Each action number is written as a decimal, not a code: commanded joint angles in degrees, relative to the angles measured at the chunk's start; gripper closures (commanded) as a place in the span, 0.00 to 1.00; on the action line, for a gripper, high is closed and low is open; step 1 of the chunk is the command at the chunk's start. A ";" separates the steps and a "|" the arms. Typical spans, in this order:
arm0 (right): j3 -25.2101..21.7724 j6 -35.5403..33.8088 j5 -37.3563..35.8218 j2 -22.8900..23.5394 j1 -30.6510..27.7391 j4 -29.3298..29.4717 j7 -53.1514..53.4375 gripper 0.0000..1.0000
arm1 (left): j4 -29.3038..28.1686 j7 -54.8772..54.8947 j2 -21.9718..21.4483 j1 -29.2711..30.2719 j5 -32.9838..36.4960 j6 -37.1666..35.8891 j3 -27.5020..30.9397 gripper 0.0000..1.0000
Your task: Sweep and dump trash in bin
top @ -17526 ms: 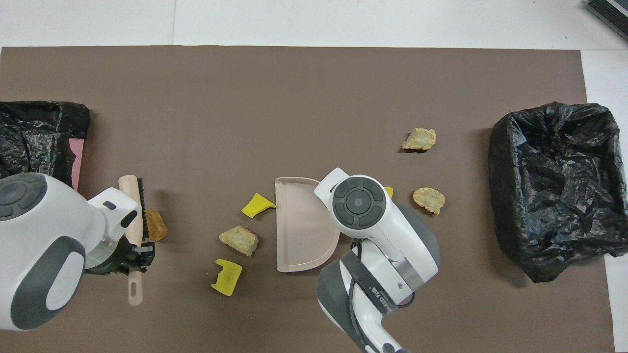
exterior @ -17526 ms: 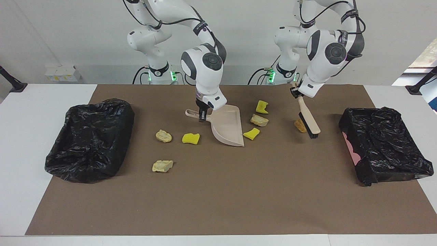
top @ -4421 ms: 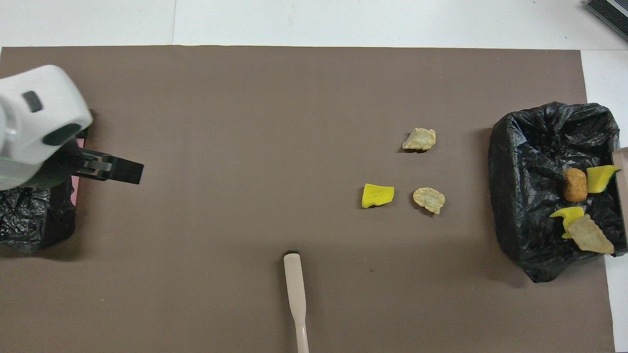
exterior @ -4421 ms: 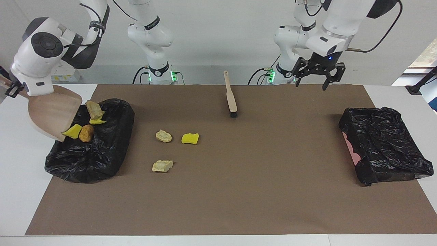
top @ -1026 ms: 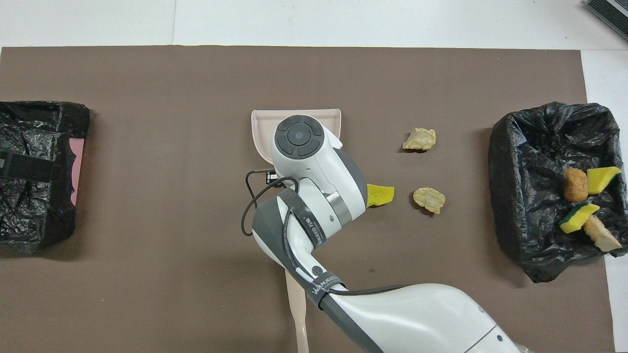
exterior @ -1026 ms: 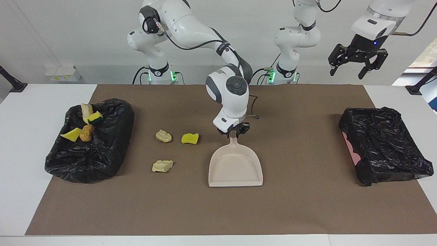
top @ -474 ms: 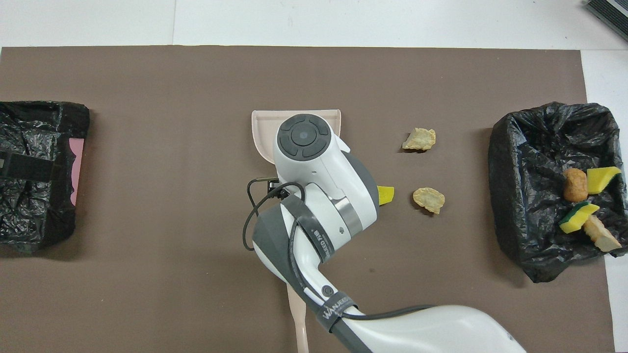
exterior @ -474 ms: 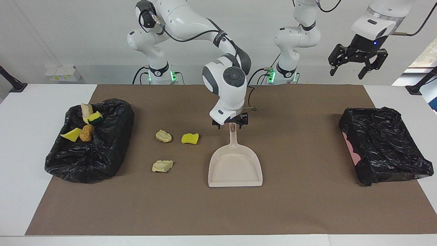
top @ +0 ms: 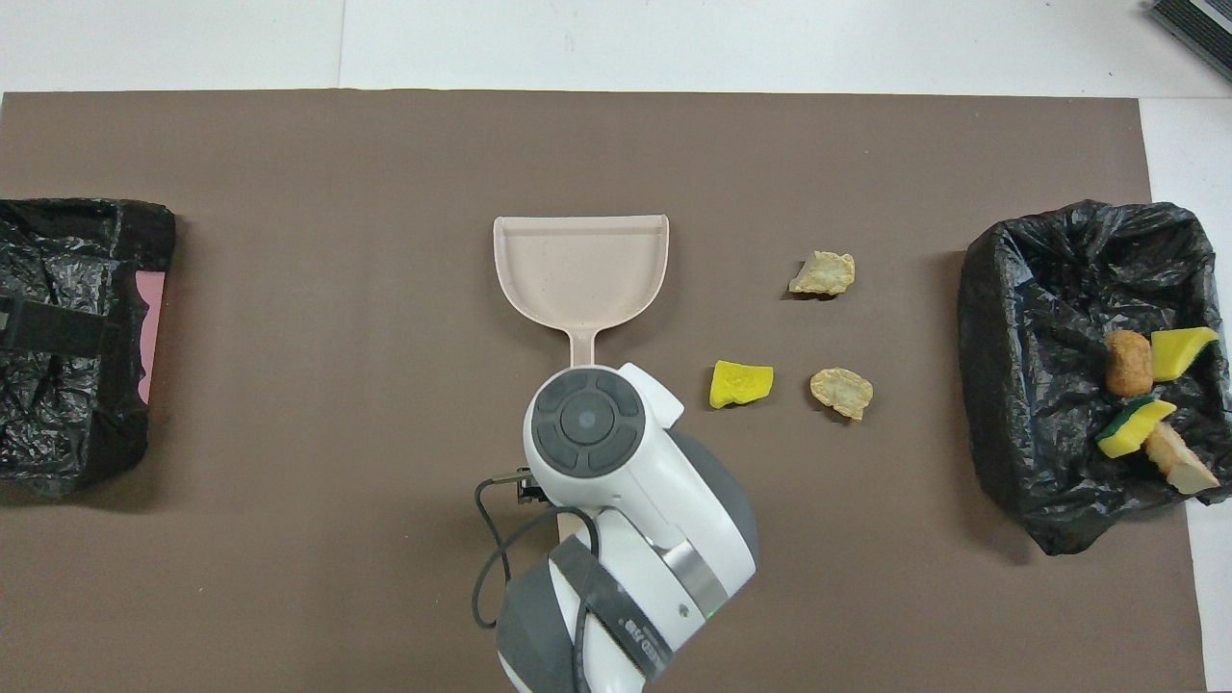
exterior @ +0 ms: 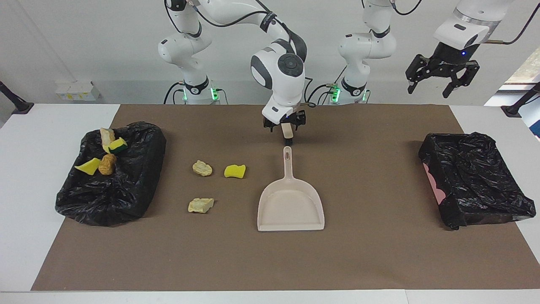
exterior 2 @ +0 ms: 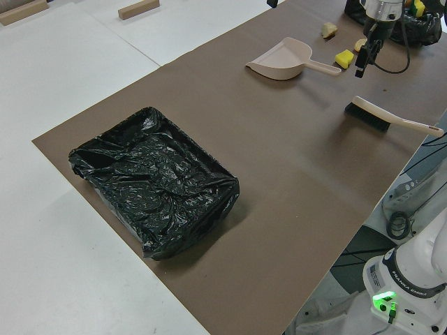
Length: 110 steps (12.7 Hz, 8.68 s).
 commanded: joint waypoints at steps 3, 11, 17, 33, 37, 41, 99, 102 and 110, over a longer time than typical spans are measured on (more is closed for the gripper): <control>0.24 11.92 1.26 -11.67 6.44 -19.30 6.67 0.00 | 0.10 -0.10 -0.51 0.51 0.74 -0.97 -0.33 0.00; 0.32 17.21 5.55 -15.73 14.28 -30.75 12.23 0.02 | 0.10 -0.10 -0.51 0.51 0.74 -0.97 -0.33 0.00; 0.41 16.33 6.18 -15.38 16.65 -31.11 12.23 0.30 | 0.10 -0.10 -0.51 0.51 0.74 -0.97 -0.33 0.00; -0.12 2.64 5.84 -21.95 11.05 -28.39 13.19 1.00 | -4.11 -0.72 1.16 -2.46 0.12 9.20 -0.86 0.00; -0.20 -4.31 2.50 -25.48 2.52 -27.25 9.17 1.00 | -8.69 -10.27 6.16 -10.54 0.21 21.16 -0.86 0.00; -0.12 -6.87 -5.05 -23.91 -6.18 -25.40 3.28 1.00 | -12.55 -17.75 10.47 -17.75 0.12 29.16 -0.86 0.00; -0.02 10.19 16.12 1.41 -1.01 -3.60 -8.08 1.00 | -41.83 51.66 3.62 -14.52 6.89 40.87 0.38 1.00; -0.20 2.38 7.63 0.27 -7.85 -0.45 -8.34 1.00 | -41.83 51.66 3.62 -14.61 6.98 40.96 0.38 1.00; -0.29 -6.78 -17.79 2.11 -21.56 3.35 -16.07 1.00 | -41.04 47.91 4.59 -13.11 6.10 43.85 0.29 1.00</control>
